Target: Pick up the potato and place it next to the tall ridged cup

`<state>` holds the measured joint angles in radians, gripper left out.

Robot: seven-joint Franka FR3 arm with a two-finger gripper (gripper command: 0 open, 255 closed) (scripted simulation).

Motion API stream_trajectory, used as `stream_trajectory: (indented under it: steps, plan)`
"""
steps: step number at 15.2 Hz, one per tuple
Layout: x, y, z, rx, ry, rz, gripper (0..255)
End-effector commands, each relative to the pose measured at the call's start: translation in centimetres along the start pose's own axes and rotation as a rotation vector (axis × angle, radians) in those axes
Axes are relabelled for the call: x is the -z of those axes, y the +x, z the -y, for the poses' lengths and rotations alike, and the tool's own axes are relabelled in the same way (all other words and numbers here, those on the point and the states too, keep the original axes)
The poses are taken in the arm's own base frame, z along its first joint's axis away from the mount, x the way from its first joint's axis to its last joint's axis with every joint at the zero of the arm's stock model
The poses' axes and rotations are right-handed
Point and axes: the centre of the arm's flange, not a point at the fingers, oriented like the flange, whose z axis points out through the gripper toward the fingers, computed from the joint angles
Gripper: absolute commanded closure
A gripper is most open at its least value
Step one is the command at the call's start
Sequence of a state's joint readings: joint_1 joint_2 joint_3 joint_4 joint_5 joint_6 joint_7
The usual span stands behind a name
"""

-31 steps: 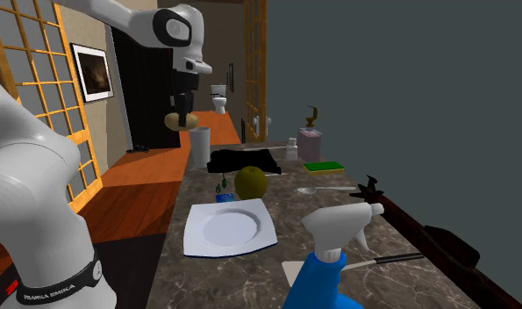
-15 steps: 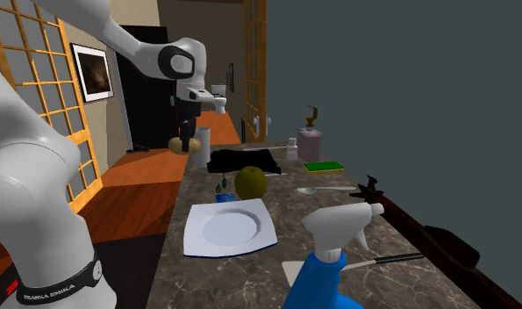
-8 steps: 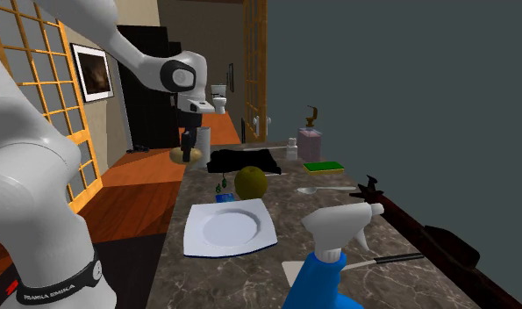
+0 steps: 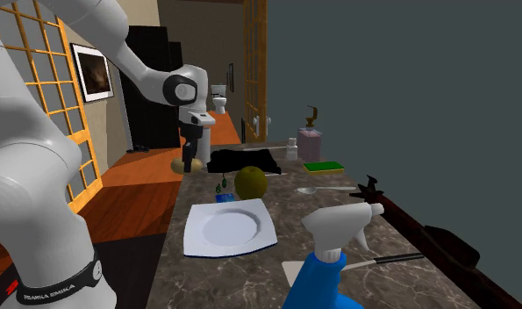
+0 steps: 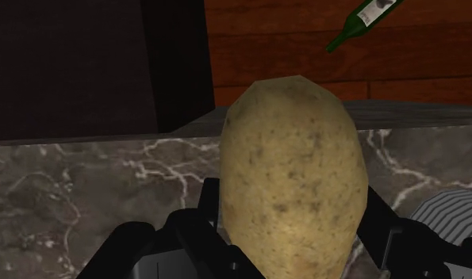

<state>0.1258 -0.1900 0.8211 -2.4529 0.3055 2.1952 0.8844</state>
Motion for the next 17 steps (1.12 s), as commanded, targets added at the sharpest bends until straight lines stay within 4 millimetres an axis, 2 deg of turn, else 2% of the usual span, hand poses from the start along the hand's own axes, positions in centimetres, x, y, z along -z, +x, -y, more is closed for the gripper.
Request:
stream_trajectory:
  steps: [1, 6, 7, 12, 16, 17]
  plan:
    - [-0.2, 0.0, 0.1, 0.000, 0.001, 0.000, 255]
    - [-0.2, 0.0, 0.1, 0.000, 0.000, 0.000, 255]
    - [-0.2, 0.0, 0.1, 0.000, 0.000, 0.000, 0]
    - [-0.2, 0.0, 0.1, 0.000, 0.000, 0.000, 0]
    - [4.8, 0.0, 0.1, 0.000, 0.000, 0.000, 0]
    - [4.8, 0.0, 0.1, 0.000, 0.000, 0.000, 0]
